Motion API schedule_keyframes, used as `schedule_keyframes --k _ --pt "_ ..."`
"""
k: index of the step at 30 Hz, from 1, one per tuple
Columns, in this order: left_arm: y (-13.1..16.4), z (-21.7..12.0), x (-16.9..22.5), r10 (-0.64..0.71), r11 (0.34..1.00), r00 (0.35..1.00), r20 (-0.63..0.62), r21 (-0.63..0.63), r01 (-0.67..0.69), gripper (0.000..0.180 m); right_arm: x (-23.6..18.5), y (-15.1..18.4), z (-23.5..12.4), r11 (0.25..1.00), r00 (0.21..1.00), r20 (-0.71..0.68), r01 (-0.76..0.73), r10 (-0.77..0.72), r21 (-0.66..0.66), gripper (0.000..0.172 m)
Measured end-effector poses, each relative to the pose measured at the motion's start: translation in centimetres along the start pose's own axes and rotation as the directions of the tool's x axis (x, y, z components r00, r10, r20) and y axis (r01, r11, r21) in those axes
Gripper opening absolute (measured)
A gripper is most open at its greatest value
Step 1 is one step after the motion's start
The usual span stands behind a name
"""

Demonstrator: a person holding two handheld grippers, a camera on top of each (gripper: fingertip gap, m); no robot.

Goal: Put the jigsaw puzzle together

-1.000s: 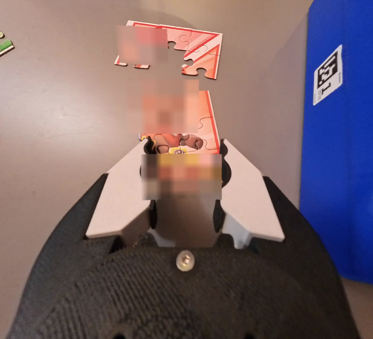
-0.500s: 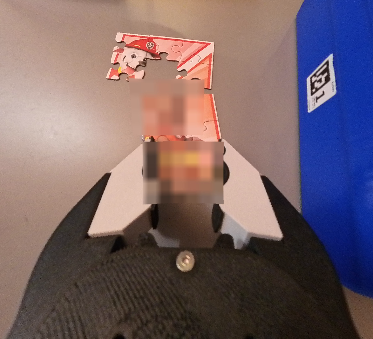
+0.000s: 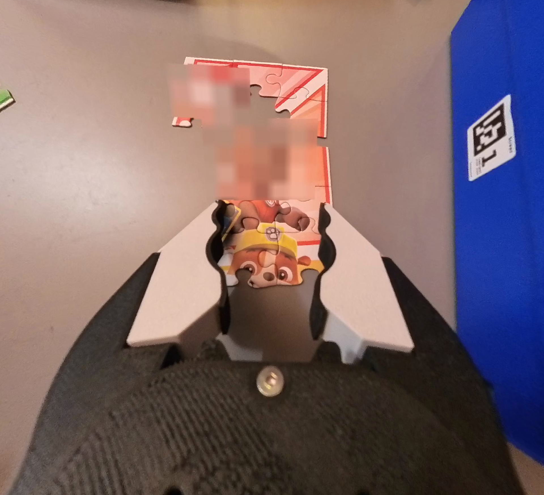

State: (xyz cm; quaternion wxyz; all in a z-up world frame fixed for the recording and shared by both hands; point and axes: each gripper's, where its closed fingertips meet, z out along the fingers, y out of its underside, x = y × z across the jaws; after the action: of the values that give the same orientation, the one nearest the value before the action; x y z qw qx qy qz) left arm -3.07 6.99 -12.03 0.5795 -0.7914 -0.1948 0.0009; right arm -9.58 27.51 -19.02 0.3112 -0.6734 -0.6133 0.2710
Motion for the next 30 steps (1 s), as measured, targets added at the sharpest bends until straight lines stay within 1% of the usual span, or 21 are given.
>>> schedule_keyframes --k 6,13,20,22,24,26,28,30 --pt "-0.4 0.6 0.0 0.007 1.000 1.000 -0.012 -0.020 -0.007 0.046 -0.3 -0.1 0.1 1.000 1.000 0.015 0.009 -0.010 0.001 0.065" --pt "-1.8 2.0 -0.3 0.021 0.999 0.999 -0.043 -0.029 -0.022 0.046 -0.5 -0.1 0.1 1.000 1.000 0.024 0.021 -0.021 0.000 0.067" --pt "-1.5 3.9 1.5 0.004 0.999 0.993 -0.116 -0.032 -0.008 0.046 -0.9 -0.1 0.1 1.000 0.998 0.049 0.030 -0.031 0.004 0.066" --pt "-1.4 4.6 2.4 -0.033 0.999 0.988 -0.151 -0.012 0.032 0.045 -1.0 -0.2 0.1 1.000 0.998 0.061 0.026 -0.026 0.007 0.066" --pt "-1.3 5.7 2.8 -0.101 0.994 0.983 -0.155 0.032 0.107 0.045 -1.3 -0.3 -0.1 1.000 0.996 0.088 0.023 -0.024 0.018 0.068" --pt "-1.6 6.3 3.7 -0.176 0.979 0.962 -0.209 0.066 0.193 0.047 -1.5 -0.9 -0.7 0.997 0.994 0.108 0.020 -0.028 0.072 0.072" --pt "-2.4 6.5 3.7 -0.185 0.971 0.958 -0.218 0.109 0.212 0.048 -1.4 -1.8 -1.7 0.988 0.994 0.108 0.011 -0.028 0.152 0.071" --pt "-3.3 6.3 3.6 -0.150 0.971 0.966 -0.210 0.151 0.183 0.048 -0.6 -1.9 -2.2 0.983 0.997 0.072 0.014 -0.028 0.182 0.069"
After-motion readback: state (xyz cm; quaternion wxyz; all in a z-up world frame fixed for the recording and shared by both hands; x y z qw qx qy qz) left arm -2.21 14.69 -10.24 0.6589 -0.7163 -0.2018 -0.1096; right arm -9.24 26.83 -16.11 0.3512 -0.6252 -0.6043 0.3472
